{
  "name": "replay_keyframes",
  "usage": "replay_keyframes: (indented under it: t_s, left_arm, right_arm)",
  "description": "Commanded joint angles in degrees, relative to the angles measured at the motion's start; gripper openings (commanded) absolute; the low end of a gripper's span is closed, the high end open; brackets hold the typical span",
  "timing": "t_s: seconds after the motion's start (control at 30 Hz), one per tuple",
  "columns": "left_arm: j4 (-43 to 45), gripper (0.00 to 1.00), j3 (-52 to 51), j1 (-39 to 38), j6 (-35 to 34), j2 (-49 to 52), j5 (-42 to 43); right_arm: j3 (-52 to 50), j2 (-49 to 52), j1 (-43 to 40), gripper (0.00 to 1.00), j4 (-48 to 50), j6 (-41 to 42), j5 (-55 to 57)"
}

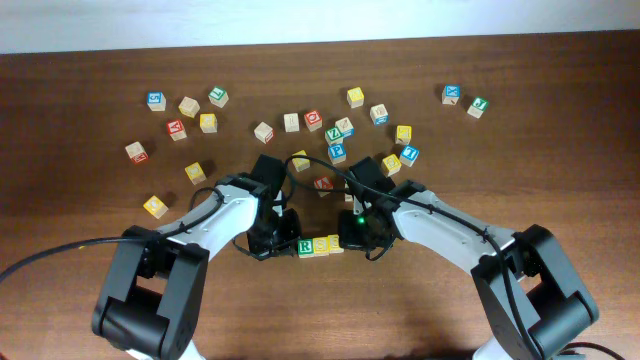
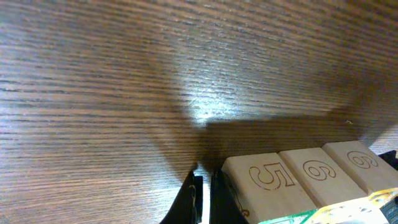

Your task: Spell out RSS

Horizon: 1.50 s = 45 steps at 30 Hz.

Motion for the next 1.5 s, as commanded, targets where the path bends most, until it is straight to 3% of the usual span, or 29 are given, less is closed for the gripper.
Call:
replay_keyframes:
  t_s: [0.0, 0.67, 0.73, 0.77, 1.03, 1.23, 1.47]
  left_arm:
    - [2.45, 0.0, -0.55, -0.24, -0.07, 0.57, 0.52]
    - [0.57, 0.0, -0.52, -0.24, 0.94, 0.57, 0.28]
    - [0.55, 0.0, -0.52, -0.24, 0.94, 0.57, -1.05]
    - [0.52, 0.0, -0.52, -0.24, 0.94, 0.57, -2.4]
    - [-1.99, 0.0, -0.31, 0.92, 0.96, 0.55, -12.76]
    - [-6.4, 0.0, 3.08, 5.53, 1.57, 0.42, -14.47]
    - [-9.77, 0.0, 5.6, 13.84, 3.61, -6.08, -16.06]
  right_arm:
    - [-0.31, 0.31, 1.14, 0.04, -0.5, 2.43, -1.29]
    - [-0.24, 0.31, 0.94, 0.04, 0.85, -2.84, -1.03]
    - [-0.24, 0.31, 0.94, 0.06, 0.83, -2.84, -1.01]
    - [-0.24, 0.31, 0.94, 0.14, 0.81, -2.84, -1.01]
    - [-0.24, 0.28, 0.92, 0.17, -0.44, -2.82, 0.83]
    - [0.33, 0.28, -2.95, 0.19, -4.48, -3.54, 1.4]
    - [10.51, 0.28, -4.59, 0.17, -15.76, -8.98, -0.07]
